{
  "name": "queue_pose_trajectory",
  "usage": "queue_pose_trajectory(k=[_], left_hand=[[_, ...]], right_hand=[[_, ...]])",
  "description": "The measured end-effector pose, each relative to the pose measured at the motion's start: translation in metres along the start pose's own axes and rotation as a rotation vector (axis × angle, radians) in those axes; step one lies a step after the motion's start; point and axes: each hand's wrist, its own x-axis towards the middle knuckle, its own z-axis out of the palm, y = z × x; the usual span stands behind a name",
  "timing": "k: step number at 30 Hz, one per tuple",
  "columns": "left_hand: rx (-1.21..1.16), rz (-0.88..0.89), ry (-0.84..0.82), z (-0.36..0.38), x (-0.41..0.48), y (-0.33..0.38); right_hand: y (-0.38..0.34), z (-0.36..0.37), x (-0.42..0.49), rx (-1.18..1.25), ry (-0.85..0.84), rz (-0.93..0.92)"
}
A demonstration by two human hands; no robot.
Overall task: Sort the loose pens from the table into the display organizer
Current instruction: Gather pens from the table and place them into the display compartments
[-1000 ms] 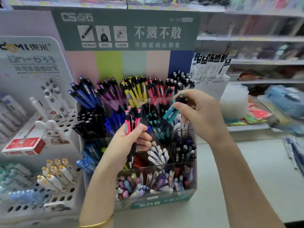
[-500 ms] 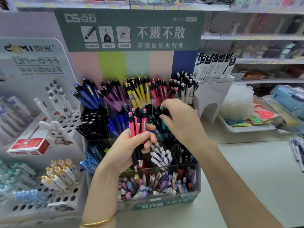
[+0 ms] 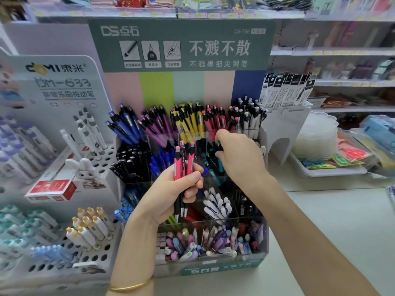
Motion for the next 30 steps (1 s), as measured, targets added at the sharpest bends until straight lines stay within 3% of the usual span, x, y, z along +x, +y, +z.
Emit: queue_pose_trajectory(k=[10, 14, 20, 24, 30], left_hand=[[0.036, 0.007, 0.039, 0.004, -0.002, 0.005], [0.057, 0.014, 0.06, 0.005, -0.003, 0.006], [0.046, 0.009, 0.068, 0.005, -0.004, 0.005], [0.05, 0.011, 0.084, 0.003, -0.004, 0.005], [0.036, 0.005, 0.089, 0.002, -0.003, 0.003]], right_hand=[[0.006, -0.008, 0.007, -0.005, -0.173, 0.091], [0.002, -0.01, 0.005, -0.062, -0.255, -0.005], [0.004, -0.002, -0.004, 0.048, -0.156, -0.019], [0.003, 0.005, -0.019, 0.242, 0.136, -0.006], [0.002, 0.021, -0.012, 0.089, 0.227, -0.033]])
